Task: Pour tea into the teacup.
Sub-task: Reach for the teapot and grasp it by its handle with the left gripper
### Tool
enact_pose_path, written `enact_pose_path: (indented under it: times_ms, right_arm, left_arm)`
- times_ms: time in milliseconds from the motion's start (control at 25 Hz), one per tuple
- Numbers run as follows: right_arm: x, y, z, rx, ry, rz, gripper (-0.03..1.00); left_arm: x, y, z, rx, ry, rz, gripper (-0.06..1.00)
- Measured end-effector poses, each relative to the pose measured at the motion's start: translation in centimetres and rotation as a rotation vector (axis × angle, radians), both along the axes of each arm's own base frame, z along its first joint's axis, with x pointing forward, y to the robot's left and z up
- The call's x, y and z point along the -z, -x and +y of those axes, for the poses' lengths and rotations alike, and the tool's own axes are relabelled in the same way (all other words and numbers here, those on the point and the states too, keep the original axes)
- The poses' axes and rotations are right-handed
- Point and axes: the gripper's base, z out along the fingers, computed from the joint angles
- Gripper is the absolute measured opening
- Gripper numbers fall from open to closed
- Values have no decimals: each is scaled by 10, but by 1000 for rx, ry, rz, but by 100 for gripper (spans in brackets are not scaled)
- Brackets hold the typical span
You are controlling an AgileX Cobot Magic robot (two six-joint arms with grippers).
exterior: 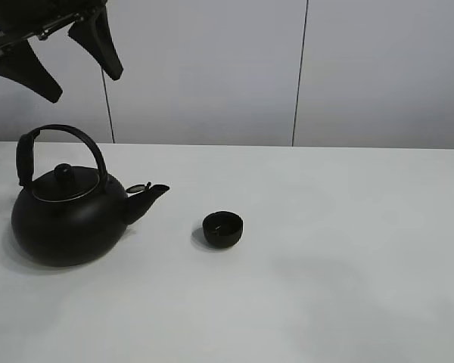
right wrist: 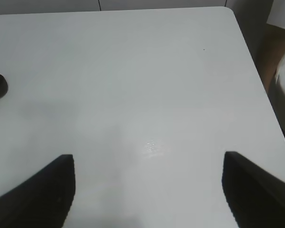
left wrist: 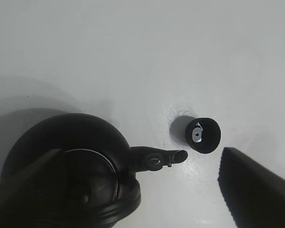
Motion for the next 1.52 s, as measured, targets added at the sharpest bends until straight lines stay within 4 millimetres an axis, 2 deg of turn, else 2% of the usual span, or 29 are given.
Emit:
enact_pose_path:
  times_ms: [720,880,1040,1120,1200,1280,1400,1520]
  right_arm:
    - [0,0,0,2,-3,-2,58]
    - [0,0,0,2,-3,-3,58]
    - [0,0,0,2,-3,-3,58]
    - [0,0,0,2,-3,-3,58]
    - [0,0,0,2,-3,-3,58]
    - [0,0,0,2,-3,-4,58]
    - [0,0,0,2,-3,-4,58]
    - [0,0,0,2,-3,-4,58]
  left_arm:
    - [0,0,0,-1,1,-2,63]
    - [-13,3,2,-11,-30,-96,63]
    - [-41,25,7,-47,-90,-345,63]
    - [-49,43,13,-72,-112,-476,63]
    - [-49,65,24,-97,-143,-599,63]
    - [-42,85,33,-122,-166,-730,63]
    - [-17,115,44,-147,-184,-877,63]
    - [23,143,52,-168,-192,-945,63]
